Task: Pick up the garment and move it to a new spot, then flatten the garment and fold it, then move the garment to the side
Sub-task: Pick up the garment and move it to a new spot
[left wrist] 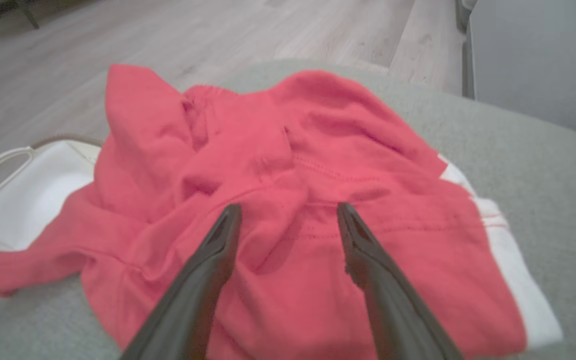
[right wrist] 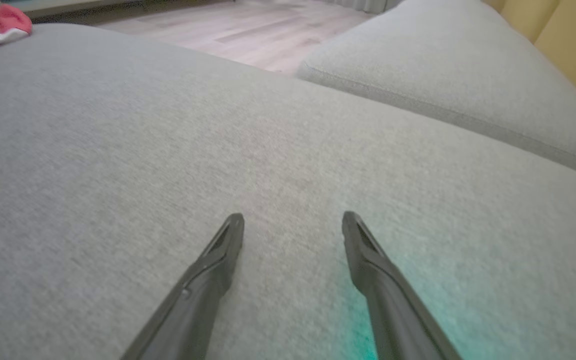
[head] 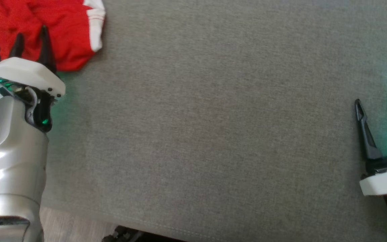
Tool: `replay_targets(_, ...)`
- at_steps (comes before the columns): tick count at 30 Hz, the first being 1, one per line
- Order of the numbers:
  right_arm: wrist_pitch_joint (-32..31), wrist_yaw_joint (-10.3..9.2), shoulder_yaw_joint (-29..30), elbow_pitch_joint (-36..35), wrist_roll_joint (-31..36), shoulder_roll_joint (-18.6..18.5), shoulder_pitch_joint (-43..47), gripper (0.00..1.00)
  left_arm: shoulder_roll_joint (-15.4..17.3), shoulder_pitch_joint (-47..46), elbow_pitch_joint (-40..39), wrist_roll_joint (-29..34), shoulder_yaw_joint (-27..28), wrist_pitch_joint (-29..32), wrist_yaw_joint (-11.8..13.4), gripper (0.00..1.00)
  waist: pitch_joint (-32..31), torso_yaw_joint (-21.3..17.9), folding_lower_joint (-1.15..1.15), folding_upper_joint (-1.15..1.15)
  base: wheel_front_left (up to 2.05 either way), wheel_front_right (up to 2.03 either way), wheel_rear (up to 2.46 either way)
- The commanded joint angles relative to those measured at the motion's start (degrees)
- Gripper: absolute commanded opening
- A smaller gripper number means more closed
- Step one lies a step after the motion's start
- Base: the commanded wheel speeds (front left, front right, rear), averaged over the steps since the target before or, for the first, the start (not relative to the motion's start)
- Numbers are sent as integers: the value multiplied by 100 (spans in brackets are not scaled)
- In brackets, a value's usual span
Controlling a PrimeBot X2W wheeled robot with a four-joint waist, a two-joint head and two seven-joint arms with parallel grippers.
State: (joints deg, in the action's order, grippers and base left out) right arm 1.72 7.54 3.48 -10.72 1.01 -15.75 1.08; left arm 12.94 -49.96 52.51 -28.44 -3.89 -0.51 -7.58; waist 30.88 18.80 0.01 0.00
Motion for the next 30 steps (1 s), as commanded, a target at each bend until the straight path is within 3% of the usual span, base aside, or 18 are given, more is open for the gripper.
replay_targets(1, -53, -5, -55, -299, -15, -116, 213, 100, 345, -211, 188, -54, 28, 42, 10, 100, 150, -112, -1, 0, 0, 0, 0)
replay_targets(3, -71, -5, -31, -363, -13, -79, 225, 100, 378, -326, 524, -52, -37, 82, 10, 100, 176, -144, -1, 0, 0, 0, 0)
replay_targets(4, -71, -5, -33, -377, -11, -53, 225, 100, 396, -365, 682, -49, -59, 91, 10, 82, 173, -164, -1, 0, 0, 0, 0)
replay_targets(5, -67, -5, -40, -383, -9, -26, 223, 100, 414, -396, 821, -49, -71, 84, 10, 24, 166, -184, -1, 0, 0, 0, 0)
replay_targets(6, -59, -5, -51, -378, -9, 1, 217, 100, 438, -420, 939, -34, -105, 68, 10, 0, 154, -203, -1, 0, 0, 0, 0)
replay_targets(13, 117, -5, -168, -84, -44, 164, 158, 100, 623, -478, 1205, -87, -286, -152, 9, 0, -165, -296, -1, 0, 0, 0, 0)
replay_targets(18, 385, -5, -379, 399, -105, 411, 110, 100, 726, -397, 710, -232, -643, -458, 9, 0, -741, -397, -1, 0, 0, 0, 0)
replay_targets(23, 696, -5, -626, 975, -170, 709, 23, 100, 853, -156, -466, -565, -1326, -150, 9, 0, -1316, -540, -1, 0, 0, 0, 0)
replay_targets(30, 1082, -5, -869, 1729, -241, 1084, -128, 100, 1201, 865, -3120, -1359, -2034, 897, 9, 0, -2020, -911, -1, 0, 0, 0, 0)
